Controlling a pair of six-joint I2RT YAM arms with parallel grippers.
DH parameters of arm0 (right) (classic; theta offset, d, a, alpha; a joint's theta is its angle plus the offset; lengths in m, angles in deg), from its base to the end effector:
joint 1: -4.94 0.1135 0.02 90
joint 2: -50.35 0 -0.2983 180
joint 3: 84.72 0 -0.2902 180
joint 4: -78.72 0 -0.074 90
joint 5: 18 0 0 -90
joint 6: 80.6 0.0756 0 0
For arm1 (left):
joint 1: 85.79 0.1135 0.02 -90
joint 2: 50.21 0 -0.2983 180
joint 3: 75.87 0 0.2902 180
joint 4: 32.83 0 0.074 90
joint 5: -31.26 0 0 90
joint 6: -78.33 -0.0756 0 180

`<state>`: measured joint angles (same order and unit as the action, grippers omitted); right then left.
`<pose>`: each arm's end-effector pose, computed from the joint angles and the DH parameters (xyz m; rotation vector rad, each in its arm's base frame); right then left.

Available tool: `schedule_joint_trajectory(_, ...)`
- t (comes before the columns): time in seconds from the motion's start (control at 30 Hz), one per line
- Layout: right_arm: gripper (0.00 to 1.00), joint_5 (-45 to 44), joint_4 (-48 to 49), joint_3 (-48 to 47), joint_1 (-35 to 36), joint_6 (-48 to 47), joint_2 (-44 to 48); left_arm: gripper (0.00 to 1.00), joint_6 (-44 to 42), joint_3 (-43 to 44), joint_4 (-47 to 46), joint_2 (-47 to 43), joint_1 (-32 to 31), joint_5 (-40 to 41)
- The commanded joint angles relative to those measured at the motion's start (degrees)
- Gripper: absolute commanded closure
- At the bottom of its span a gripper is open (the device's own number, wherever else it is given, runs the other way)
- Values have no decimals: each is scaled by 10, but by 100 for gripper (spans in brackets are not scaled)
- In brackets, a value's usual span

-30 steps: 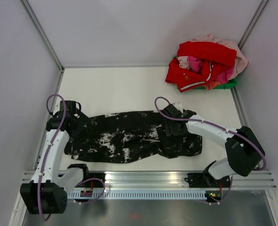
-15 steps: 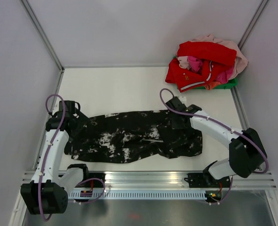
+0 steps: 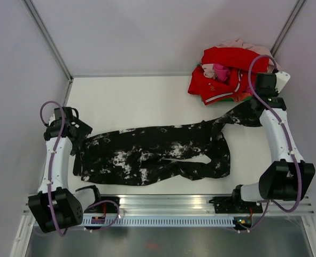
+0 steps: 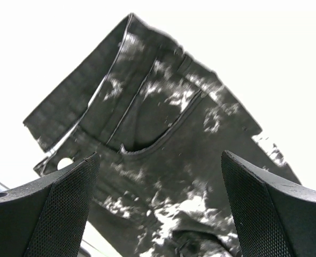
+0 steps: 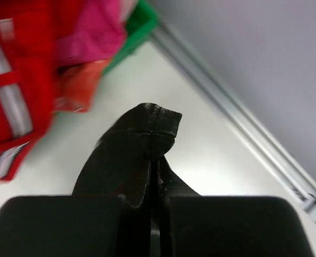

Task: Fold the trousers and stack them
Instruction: Flatten the trousers out

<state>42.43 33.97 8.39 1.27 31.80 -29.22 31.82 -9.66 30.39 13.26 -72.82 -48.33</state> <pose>0.3617 -0.0606 0.3589 0.7524 2.0164 -0.3842 0.2403 0.0694 0.2652 -1.2838 2.2595 0.0482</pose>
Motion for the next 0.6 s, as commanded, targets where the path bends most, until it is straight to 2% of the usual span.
schedule_joint_trajectory(0.0,100,-68,20,-12,-41,-38,-23,1,-12,18,-14,26,13,17)
schedule_joint_trajectory(0.2,100,-84,27,38,-92,-43,3,1,-9,-2,-27,44,49,7)
schedule_joint_trajectory(0.43,100,-15,88,112,-115,-28,38,1,-2,-18,-65,96,60,15)
schedule_joint_trajectory(0.57,100,29,96,113,-115,-24,30,4,-24,-23,-102,149,125,-31)
